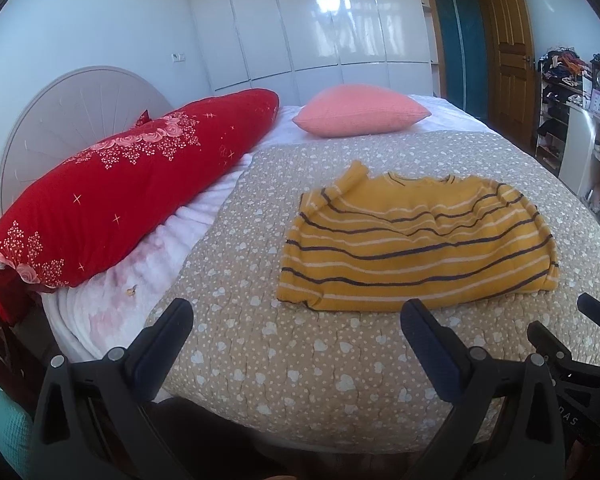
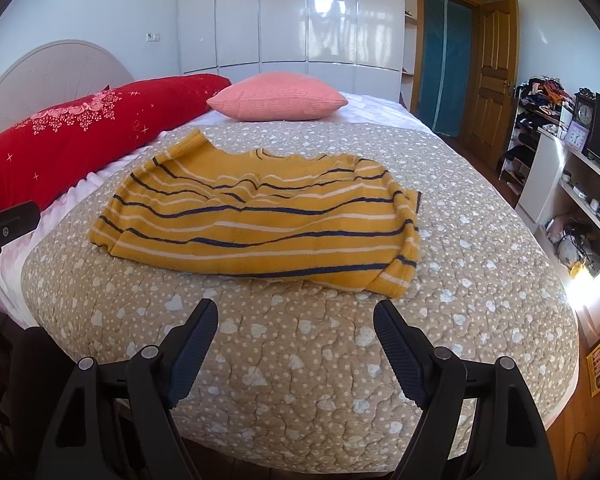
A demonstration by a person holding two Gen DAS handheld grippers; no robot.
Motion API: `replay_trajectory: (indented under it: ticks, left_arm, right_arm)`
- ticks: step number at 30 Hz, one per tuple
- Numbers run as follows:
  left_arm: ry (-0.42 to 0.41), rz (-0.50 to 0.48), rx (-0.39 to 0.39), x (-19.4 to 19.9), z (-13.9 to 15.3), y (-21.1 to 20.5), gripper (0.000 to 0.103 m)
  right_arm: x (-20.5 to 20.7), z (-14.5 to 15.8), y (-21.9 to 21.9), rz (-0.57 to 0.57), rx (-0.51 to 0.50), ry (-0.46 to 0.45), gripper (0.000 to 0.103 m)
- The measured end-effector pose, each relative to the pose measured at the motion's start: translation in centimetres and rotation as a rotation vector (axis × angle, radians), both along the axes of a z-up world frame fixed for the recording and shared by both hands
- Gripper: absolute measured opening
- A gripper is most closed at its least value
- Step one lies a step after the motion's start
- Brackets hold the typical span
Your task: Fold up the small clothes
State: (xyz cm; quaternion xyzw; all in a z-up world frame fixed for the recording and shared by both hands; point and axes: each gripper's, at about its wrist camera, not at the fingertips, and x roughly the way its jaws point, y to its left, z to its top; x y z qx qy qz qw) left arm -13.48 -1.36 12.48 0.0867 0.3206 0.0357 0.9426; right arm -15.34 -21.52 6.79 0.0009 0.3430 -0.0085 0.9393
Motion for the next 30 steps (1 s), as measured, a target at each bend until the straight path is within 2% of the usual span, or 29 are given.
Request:
replay_trajectory:
  ticks: [21,30]
  left_arm:
    - [0.036,-0.013,0.004,0.3,-1.6,-0.5,0.103]
    - [0.082,-0.073,-0.050,0.5,-2.9,-0.6,0.103]
  right_arm:
    - [0.2,-0.4,-0.4,-0.005,0.046,0.019,0.085]
    - [0.5,-1.0,0.5,0.018,0.045,0.036,0.085]
